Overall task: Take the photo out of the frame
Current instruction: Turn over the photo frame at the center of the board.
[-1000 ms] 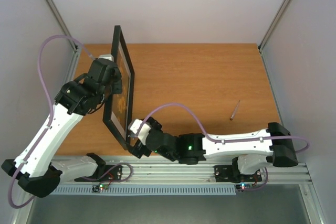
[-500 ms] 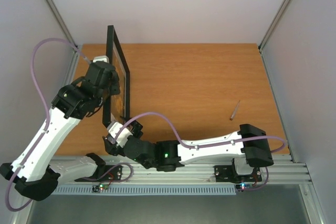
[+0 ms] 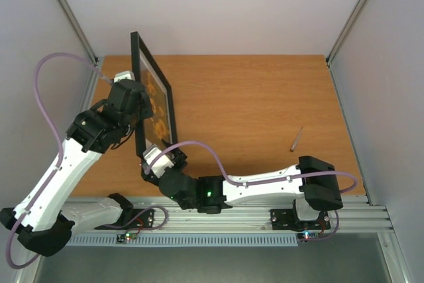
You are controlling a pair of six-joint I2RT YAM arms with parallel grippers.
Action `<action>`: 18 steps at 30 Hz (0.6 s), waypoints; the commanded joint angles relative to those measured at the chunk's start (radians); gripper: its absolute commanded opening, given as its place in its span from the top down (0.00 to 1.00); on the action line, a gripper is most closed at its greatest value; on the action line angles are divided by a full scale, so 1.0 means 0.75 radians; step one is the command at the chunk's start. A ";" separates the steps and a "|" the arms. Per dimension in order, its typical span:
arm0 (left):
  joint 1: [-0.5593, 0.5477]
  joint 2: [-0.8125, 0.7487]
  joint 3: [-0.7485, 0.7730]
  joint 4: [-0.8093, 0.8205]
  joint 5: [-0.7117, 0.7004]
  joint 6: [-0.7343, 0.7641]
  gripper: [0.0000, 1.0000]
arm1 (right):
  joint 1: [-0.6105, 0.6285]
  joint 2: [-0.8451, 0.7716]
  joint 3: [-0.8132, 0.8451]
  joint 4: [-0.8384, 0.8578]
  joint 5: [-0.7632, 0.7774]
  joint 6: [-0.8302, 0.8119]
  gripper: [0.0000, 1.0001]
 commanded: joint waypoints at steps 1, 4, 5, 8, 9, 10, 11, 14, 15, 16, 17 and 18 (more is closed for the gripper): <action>-0.014 -0.004 -0.067 0.323 -0.046 -0.157 0.98 | -0.072 -0.115 -0.107 0.046 0.172 0.047 0.21; -0.014 0.003 -0.080 0.331 -0.033 -0.164 0.98 | -0.101 -0.147 -0.146 0.014 0.196 0.079 0.22; -0.014 0.008 -0.082 0.334 -0.025 -0.167 0.98 | -0.106 -0.152 -0.156 0.015 0.199 0.078 0.22; -0.014 0.026 -0.078 0.339 0.003 -0.178 0.98 | -0.117 -0.142 -0.169 0.057 0.223 0.025 0.22; -0.014 0.030 -0.076 0.339 0.017 -0.182 0.98 | -0.120 -0.134 -0.169 0.087 0.230 -0.009 0.22; -0.015 0.034 -0.078 0.339 0.024 -0.188 0.98 | -0.122 -0.121 -0.169 0.127 0.239 -0.055 0.21; -0.016 0.037 -0.078 0.344 0.032 -0.192 0.98 | -0.123 -0.108 -0.167 0.166 0.254 -0.100 0.22; -0.016 0.031 -0.083 0.345 0.034 -0.193 0.96 | -0.124 -0.091 -0.170 0.250 0.277 -0.190 0.27; -0.016 0.027 -0.083 0.343 0.026 -0.190 0.94 | -0.124 -0.102 -0.173 0.246 0.275 -0.188 0.30; -0.015 0.017 -0.086 0.340 0.015 -0.188 0.92 | -0.124 -0.115 -0.182 0.243 0.271 -0.184 0.33; -0.016 0.007 -0.088 0.337 -0.001 -0.186 0.88 | -0.124 -0.131 -0.194 0.242 0.266 -0.178 0.35; -0.016 -0.006 -0.093 0.335 -0.017 -0.183 0.84 | -0.124 -0.145 -0.206 0.241 0.256 -0.172 0.38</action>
